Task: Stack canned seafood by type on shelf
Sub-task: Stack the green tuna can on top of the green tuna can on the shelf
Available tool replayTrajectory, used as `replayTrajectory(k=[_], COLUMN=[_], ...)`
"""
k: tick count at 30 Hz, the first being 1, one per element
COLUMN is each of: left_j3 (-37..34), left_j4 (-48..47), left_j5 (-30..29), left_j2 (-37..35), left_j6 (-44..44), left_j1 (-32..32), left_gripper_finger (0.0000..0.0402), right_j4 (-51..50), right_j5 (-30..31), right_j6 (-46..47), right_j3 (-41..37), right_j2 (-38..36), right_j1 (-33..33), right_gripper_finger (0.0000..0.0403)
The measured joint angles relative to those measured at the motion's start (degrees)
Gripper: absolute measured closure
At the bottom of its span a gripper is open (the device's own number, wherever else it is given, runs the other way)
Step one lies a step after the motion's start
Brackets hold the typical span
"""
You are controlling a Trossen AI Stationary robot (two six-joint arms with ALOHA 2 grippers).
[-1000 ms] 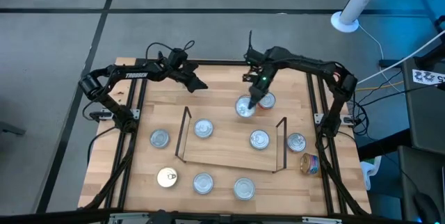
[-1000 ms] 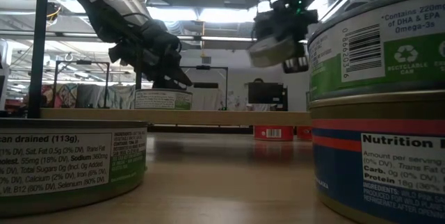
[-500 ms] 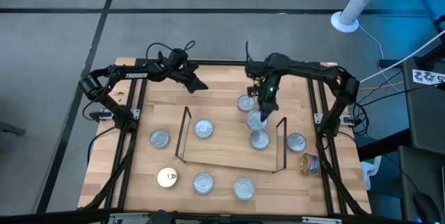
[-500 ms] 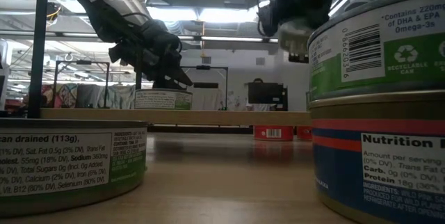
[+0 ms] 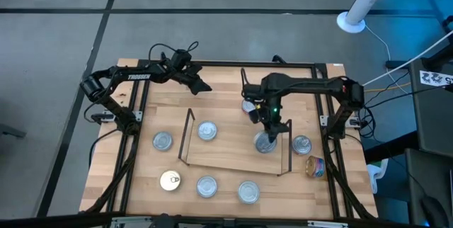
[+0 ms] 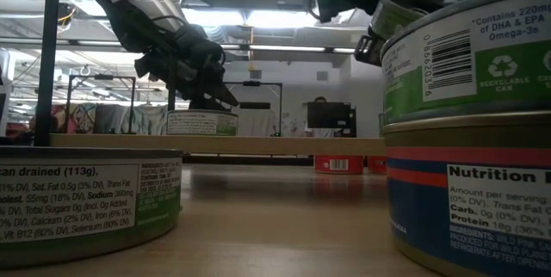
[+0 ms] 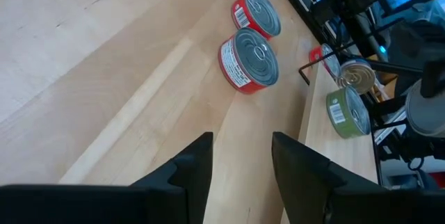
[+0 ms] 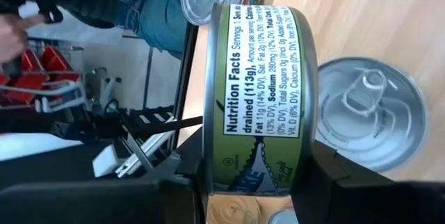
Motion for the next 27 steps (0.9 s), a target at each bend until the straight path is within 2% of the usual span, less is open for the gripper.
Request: replayTrajectory(k=[5,11,27], left_j3=[0.0,0.0,0.0], left_j4=[0.0,0.0,0.0], left_j5=[0.0,0.0,0.0], left_j2=[0.0,0.0,0.0], left_j6=[0.0,0.2,0.2], left_j1=[0.0,0.0,0.0], left_gripper_finger=[0.0259,0.0259,0.0259], right_j4=[1.4,4.0,11.5], right_j5=[-0.1,-4.1,-1.5], right_j6=[-1.2,-2.5,-2.5], right_j3=[0.0,-4.4,-12.7], right_j2=[0.0,0.0,0.1], right_j1=[0.1,-0.7,-0.6], right_gripper_finger=[0.0268,0.0268,0.0268])
